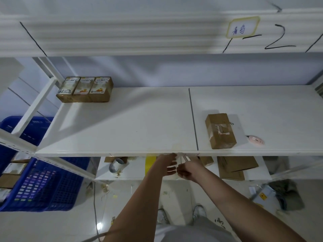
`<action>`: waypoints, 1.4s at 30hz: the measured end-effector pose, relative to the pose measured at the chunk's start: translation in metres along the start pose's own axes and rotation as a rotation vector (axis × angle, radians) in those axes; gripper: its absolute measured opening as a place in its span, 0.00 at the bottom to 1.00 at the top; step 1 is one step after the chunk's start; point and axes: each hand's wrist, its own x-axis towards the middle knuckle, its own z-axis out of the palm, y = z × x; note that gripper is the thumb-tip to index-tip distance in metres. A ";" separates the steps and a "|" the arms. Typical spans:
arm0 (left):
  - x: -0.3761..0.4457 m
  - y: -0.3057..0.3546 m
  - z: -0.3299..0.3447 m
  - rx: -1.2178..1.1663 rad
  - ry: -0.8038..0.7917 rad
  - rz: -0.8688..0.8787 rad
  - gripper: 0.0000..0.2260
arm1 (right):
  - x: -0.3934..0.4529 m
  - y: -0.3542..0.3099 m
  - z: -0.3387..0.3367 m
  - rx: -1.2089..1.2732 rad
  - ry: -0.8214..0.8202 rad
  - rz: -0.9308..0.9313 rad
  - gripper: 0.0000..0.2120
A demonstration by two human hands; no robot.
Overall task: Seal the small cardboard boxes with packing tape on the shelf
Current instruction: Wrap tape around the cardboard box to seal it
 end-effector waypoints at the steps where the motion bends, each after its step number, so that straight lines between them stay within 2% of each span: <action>1: -0.001 0.002 0.000 -0.017 -0.009 -0.011 0.09 | -0.005 0.002 -0.003 -0.012 -0.028 -0.001 0.05; 5: -0.004 0.009 0.003 -0.078 -0.071 0.020 0.09 | -0.028 -0.001 -0.015 -0.057 -0.058 -0.047 0.05; 11: -0.009 0.022 0.017 -0.081 0.070 0.075 0.15 | -0.056 -0.035 -0.019 -0.107 -0.056 -0.198 0.02; 17: -0.012 0.035 0.021 -0.053 0.099 0.098 0.16 | -0.062 -0.052 -0.017 -0.135 -0.056 -0.171 0.04; 22: -0.026 0.049 0.031 -0.055 0.057 0.097 0.12 | -0.085 -0.069 -0.024 -0.116 -0.167 -0.159 0.05; 25: -0.034 0.064 0.039 -0.166 -0.001 0.137 0.10 | -0.099 -0.090 -0.035 -0.201 -0.121 -0.264 0.02; 28: -0.047 0.077 0.049 -0.361 -0.067 0.260 0.04 | -0.102 -0.110 -0.049 -0.356 -0.075 -0.314 0.08; 30: -0.053 0.084 0.057 -0.434 -0.082 0.359 0.07 | -0.104 -0.125 -0.058 -0.453 -0.042 -0.353 0.10; 35: -0.058 0.096 0.084 -0.421 -0.113 0.479 0.02 | -0.108 -0.153 -0.083 -0.621 0.040 -0.433 0.08; 39: -0.052 0.103 0.108 -0.354 -0.094 0.505 0.04 | -0.100 -0.165 -0.104 -0.748 0.132 -0.449 0.09; 42: -0.043 0.107 0.116 -0.302 -0.011 0.529 0.05 | -0.096 -0.172 -0.125 -0.760 0.132 -0.450 0.08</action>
